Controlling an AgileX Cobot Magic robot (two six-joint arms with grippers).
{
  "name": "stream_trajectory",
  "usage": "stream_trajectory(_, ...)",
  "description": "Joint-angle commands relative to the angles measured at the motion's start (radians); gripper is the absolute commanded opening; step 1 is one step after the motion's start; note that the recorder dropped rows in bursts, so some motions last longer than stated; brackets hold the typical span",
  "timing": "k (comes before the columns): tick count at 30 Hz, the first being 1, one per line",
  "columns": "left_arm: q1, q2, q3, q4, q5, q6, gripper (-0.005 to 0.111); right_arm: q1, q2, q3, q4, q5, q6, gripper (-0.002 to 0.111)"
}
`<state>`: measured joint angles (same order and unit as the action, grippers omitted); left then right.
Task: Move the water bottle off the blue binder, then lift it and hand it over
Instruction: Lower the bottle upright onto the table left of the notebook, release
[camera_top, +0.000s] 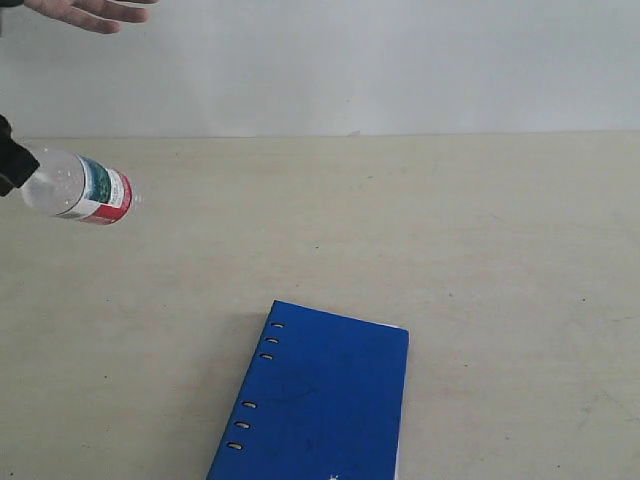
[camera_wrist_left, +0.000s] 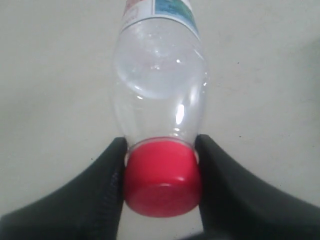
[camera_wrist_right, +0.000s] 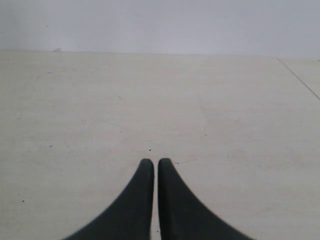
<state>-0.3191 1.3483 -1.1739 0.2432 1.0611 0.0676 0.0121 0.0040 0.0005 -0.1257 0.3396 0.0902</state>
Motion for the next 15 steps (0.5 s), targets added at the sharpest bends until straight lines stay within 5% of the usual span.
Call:
stream_trajectory(1,-0.003,-0.088,-0.007,-0.003,-0.062,-0.079,0.004,-0.003,-0.004,-0.001,0.0,-0.005,-0.001,0.0)
stream_trajectory(9,-0.003,-0.201,-0.007,-0.095,-0.114,-0.119,0.004,-0.003,-0.004,-0.001,0.0,-0.005,-0.001,0.0)
stream_trajectory(13,-0.003,-0.193,-0.007,-0.211,0.141,-0.081,0.004,-0.003,-0.004,-0.001,0.0,-0.005,-0.001,0.0)
stream_trajectory(15,-0.003,-0.167,0.007,-0.215,0.16,-0.045,0.004,-0.003,-0.004,-0.001,0.0,-0.005,-0.001,0.0)
